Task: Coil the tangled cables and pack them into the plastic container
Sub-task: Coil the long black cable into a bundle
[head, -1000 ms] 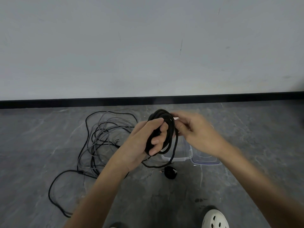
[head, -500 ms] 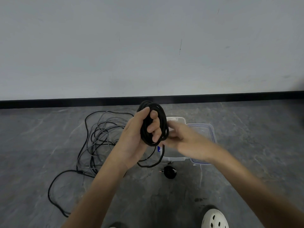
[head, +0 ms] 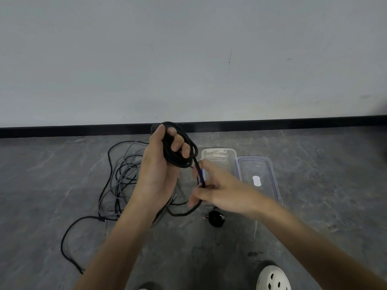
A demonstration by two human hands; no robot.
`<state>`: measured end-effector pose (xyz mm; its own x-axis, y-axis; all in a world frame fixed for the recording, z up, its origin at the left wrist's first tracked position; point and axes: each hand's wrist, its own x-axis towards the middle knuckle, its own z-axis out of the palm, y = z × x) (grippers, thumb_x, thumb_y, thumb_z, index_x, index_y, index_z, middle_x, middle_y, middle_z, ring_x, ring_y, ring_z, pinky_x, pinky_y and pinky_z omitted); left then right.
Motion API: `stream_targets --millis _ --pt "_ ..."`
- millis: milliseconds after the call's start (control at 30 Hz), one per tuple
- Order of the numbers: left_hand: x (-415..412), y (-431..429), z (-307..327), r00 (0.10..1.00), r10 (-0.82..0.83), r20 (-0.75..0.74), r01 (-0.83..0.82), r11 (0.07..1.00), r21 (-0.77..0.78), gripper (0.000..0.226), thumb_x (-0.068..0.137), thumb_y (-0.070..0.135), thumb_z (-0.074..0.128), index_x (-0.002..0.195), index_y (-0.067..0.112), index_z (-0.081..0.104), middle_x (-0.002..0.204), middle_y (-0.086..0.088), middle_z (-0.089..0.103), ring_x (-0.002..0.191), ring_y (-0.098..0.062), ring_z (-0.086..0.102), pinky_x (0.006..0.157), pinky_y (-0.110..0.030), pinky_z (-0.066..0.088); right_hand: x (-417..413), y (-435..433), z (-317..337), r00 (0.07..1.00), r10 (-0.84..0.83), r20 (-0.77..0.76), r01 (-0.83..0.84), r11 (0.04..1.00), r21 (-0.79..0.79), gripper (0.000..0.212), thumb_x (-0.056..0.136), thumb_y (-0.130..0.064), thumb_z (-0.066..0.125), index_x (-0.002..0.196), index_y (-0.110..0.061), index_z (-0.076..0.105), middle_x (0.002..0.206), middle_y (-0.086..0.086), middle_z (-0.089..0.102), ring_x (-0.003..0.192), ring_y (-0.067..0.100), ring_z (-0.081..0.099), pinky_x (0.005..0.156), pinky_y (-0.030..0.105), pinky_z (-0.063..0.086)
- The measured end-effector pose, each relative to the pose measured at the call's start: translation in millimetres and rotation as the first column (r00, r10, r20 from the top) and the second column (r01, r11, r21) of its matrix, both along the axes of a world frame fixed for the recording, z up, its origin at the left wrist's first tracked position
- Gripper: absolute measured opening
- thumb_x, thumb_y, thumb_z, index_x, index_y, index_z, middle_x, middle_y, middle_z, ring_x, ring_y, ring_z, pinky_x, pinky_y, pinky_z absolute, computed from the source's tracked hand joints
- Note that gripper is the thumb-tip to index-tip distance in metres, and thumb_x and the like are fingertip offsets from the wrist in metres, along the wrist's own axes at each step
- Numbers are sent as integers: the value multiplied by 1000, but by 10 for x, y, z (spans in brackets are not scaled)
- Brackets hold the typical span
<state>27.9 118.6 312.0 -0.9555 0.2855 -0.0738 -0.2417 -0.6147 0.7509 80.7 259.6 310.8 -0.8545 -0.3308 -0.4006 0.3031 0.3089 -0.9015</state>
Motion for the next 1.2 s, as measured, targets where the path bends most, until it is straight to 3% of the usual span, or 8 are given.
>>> stream_targets --millis 133,300,433,533,667,933,1100,1200 --pt "-28 -17 -25 995 84 -57 -88 993 -83 29 104 31 35 85 15 49 61 7 43 54 -10 49 59 -19 48 -1 -9 -26 1000 4 -22 -3 999 43 26 97 -11 49 108 -34 50 64 -2 66 70 6 67 74 24 54" --pt "-61 -36 -46 977 198 -81 -209 964 -163 30 104 31 37 83 15 49 61 7 46 56 -10 50 60 -19 48 -5 -18 30 998 -59 19 60 997 -48 13 97 -11 50 97 -14 62 61 -6 63 68 7 67 66 16 50" --pt "-55 -5 -34 965 235 -114 -252 953 -169 29 104 31 38 83 15 48 61 8 46 56 -10 50 60 -19 47 49 -45 35 980 -51 193 96 968 -233 7 94 -11 53 97 -18 52 87 10 74 100 22 69 90 28 52" --pt "-70 -27 -37 955 268 -125 -289 938 -194 29 104 30 38 82 15 48 61 9 46 56 -10 50 60 -20 47 85 -78 15 980 29 195 24 965 -261 22 94 -12 53 115 -16 47 93 13 74 100 21 68 102 42 48" --pt "-105 -93 -54 942 307 -133 -329 922 -204 28 104 32 37 84 16 48 63 8 46 58 -10 50 62 -22 48 69 -39 63 998 36 44 -28 985 -169 22 99 -14 49 120 -20 55 64 -6 60 69 13 61 88 46 52" --pt "-162 -150 -67 920 372 -121 -390 899 -199 28 104 36 39 84 17 47 63 10 48 59 -10 51 63 -21 47 55 55 126 988 41 -146 -43 999 -15 20 100 -14 46 106 -22 63 61 -19 56 61 -3 53 65 14 44" --pt "-168 -149 -85 903 406 -143 -430 872 -235 27 98 42 44 84 19 48 64 10 50 60 -10 53 66 -24 48 67 58 129 982 83 -171 -74 996 56 17 103 -15 41 96 -19 55 73 -1 66 73 11 64 78 29 52" --pt "-175 -156 -112 890 415 -187 -454 844 -285 27 94 46 46 80 24 51 64 11 51 62 -11 55 70 -29 47 85 23 138 960 154 -233 -108 974 200 19 103 -25 39 108 -17 56 59 -14 58 58 0 53 69 27 49"
